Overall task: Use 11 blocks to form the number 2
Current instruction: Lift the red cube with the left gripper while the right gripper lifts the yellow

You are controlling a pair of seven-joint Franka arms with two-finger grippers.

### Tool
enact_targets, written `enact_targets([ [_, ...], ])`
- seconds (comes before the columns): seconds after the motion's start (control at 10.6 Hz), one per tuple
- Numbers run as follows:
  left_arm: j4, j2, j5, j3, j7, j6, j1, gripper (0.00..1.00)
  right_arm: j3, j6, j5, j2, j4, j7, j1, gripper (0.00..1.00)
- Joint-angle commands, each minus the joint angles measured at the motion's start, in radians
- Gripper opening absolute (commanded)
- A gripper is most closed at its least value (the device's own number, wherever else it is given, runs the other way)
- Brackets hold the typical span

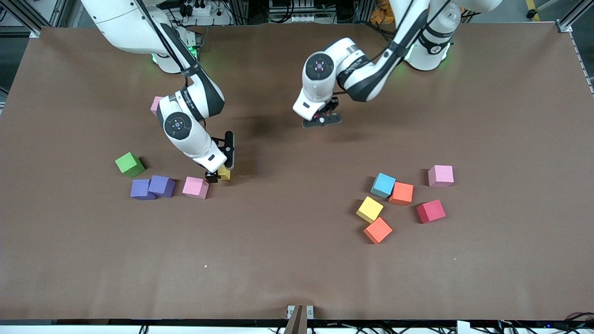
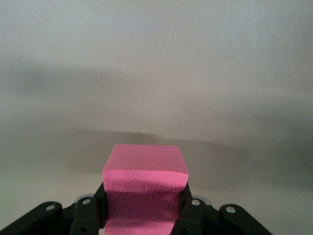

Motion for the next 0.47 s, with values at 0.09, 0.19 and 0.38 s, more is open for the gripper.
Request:
enact_targets([
  [0.09,-0.058,0.011,-0.013,0.000,-0.154,0.102,-0.084,0.55,0.000,0.042,0.008,0.007,-0.009,-0.013,0.002,0.98],
  [0.19,-0.062,0.011,-0.013,0.000,-0.165,0.102,-0.108,0.55,0.000,0.042,0.008,0.010,-0.006,-0.013,0.001,0.95],
  [0.38,-0.065,0.014,-0.002,0.000,-0.176,0.105,-0.144,0.55,0.000,0.062,0.008,0.019,-0.006,-0.015,0.001,0.79],
])
